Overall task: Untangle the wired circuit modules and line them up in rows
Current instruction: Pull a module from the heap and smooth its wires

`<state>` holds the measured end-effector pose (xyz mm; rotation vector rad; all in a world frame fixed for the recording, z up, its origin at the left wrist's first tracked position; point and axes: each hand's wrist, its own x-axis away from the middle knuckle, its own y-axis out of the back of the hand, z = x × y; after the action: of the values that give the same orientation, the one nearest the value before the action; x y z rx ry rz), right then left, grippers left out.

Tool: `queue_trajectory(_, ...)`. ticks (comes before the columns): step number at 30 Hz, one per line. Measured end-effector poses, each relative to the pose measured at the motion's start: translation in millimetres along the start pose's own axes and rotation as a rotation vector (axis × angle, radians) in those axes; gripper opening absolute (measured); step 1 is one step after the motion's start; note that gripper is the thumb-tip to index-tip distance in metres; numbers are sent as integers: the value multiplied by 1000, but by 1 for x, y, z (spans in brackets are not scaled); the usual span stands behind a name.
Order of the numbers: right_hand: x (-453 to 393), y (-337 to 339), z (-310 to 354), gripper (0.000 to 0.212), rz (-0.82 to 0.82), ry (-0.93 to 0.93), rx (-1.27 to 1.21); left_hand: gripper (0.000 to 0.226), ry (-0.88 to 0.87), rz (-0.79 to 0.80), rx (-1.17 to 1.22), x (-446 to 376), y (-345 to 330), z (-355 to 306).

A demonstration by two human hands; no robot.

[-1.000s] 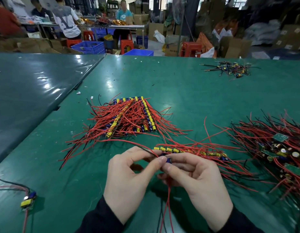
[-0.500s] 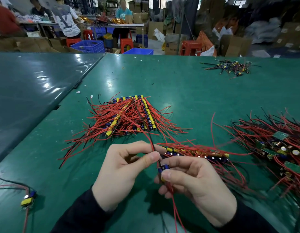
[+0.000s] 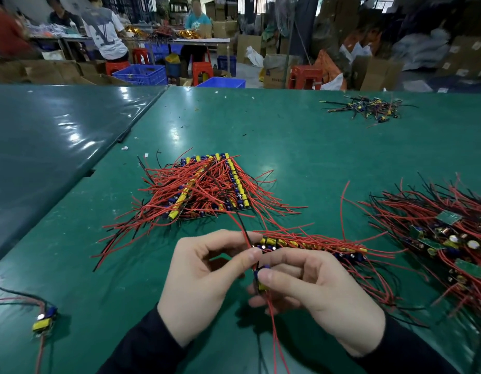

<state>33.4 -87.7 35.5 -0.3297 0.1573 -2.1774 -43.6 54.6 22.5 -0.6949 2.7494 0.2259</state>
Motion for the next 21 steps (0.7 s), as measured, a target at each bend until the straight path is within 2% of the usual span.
queue_trajectory(7, -1, 1, -3, 28, -42, 30, 139, 20, 1, 22, -86, 2, -1, 1)
queue_trajectory(10, -1, 1, -6, 17, -40, 61, 179, 22, 30, 8, -95, 4, -3, 2)
queue_trajectory(12, -1, 1, -8, 5, -48, 75, 197, 17, -8, 7, -148, 5, -4, 3)
queue_trajectory(16, -1, 1, -8, 5, -57, 72, 244, 12, -107, -42, -253, 6, -6, 2)
queue_trajectory(18, -1, 1, -7, 2, -46, 36, 206, 12, -22, -49, -163, 4, -5, 1)
queue_trajectory(21, -2, -1, -5, 5, -25, -23, 137, 23, 190, 63, 100, 1, 0, 0)
